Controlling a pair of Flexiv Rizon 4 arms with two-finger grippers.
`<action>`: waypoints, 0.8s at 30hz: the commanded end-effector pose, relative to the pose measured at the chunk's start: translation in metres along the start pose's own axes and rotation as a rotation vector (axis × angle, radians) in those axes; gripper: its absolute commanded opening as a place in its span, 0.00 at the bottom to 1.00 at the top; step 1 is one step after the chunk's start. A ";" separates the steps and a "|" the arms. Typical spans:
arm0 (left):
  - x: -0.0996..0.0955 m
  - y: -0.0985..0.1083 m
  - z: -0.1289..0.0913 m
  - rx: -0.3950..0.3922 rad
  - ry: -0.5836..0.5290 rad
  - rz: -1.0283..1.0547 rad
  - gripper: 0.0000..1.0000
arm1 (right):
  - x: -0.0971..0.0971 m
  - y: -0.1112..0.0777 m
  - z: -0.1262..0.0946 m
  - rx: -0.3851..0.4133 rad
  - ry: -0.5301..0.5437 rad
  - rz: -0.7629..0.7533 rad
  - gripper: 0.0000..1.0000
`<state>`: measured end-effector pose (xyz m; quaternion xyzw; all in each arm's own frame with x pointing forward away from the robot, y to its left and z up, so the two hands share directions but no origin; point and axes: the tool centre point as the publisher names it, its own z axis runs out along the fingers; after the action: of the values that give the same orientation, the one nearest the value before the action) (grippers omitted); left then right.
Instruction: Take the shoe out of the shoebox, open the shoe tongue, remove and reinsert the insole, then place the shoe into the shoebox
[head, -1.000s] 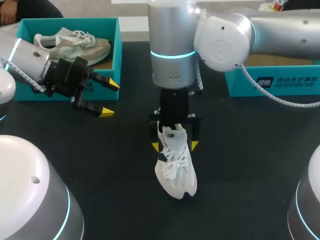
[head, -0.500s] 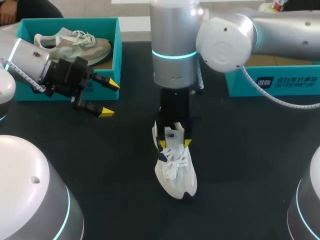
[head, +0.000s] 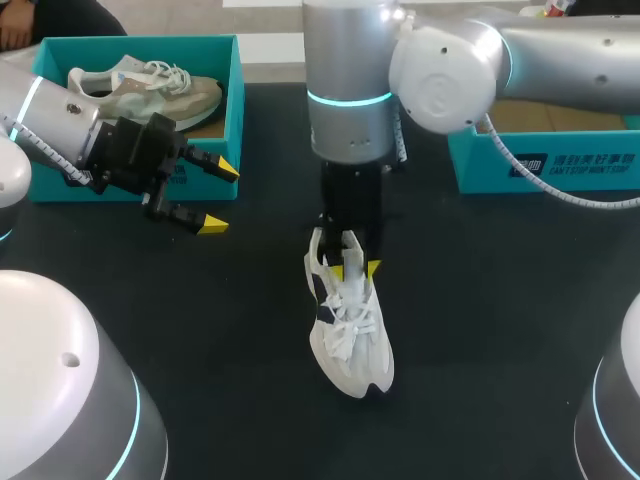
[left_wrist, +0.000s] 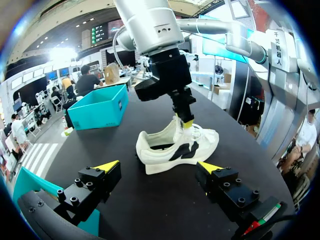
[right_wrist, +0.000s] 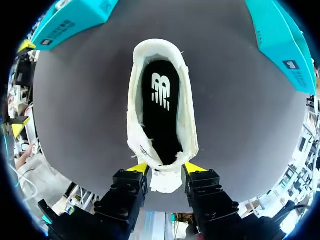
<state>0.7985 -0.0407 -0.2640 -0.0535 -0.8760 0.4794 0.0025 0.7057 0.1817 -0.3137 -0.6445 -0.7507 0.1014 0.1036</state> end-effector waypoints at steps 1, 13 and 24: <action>0.000 0.000 0.001 -0.003 0.002 0.000 1.00 | -0.001 0.013 0.006 0.008 0.001 -0.018 0.33; 0.000 0.000 0.001 -0.003 0.002 0.000 1.00 | -0.002 0.034 -0.013 -0.062 -0.047 -0.065 0.30; 0.000 0.000 0.001 -0.003 0.002 0.000 1.00 | -0.004 0.042 -0.007 -0.074 -0.040 -0.122 0.32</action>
<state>0.7985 -0.0408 -0.2640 -0.0535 -0.8760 0.4794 0.0025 0.7503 0.1884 -0.3254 -0.5972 -0.7940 0.0829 0.0775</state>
